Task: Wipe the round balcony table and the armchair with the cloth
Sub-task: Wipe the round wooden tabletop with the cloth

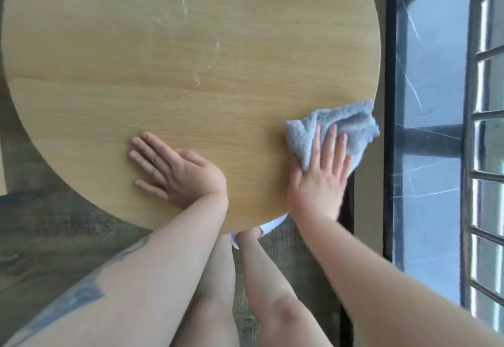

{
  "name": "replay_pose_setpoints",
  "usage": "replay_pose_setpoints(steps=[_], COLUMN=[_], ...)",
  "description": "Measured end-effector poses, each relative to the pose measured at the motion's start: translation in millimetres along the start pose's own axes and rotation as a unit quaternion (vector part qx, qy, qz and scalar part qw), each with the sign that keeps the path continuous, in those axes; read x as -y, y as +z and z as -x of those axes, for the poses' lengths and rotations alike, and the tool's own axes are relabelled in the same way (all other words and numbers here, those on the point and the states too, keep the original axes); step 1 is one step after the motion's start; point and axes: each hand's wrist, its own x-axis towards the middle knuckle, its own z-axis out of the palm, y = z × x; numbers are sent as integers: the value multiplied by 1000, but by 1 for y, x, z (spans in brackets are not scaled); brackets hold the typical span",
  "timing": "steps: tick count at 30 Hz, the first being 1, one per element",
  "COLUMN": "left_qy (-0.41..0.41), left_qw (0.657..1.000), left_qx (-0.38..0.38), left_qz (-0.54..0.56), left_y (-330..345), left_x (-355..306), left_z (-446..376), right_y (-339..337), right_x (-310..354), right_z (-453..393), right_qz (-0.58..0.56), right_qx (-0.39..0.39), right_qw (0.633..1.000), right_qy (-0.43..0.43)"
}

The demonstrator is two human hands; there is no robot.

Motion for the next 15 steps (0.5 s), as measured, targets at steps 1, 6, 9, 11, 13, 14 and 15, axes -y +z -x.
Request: replay_pose_setpoints(steps=[1,6,9,11,13,14,15], left_qy=[1,38,150,209,226,226,237], left_qw=[1000,998,982,968,961,960,955], left_qx=[6,57,110,138,154,164,176], left_qz=[-2,-3,-18,-33,-37,-31,-33], left_y=[0,-10,-16,-18,-21,-22,-24], left_x=[2,11,20,24,26,29,33], left_z=[1,-2,16,42,53,49,42], right_y=[5,6,-5,-3,5,-2,-9], right_x=[23,-4,22,63,65,50,34], right_z=[13,23,-20,-13,3,-2,-15], right_qz=[-14,45,-39,-36,9,38,56], right_qx=[8,88,12,37,75,100,107], right_qw=[1000,920,999,999,961,924,908], right_qy=[16,-379,-25,1,-266,-367,-400])
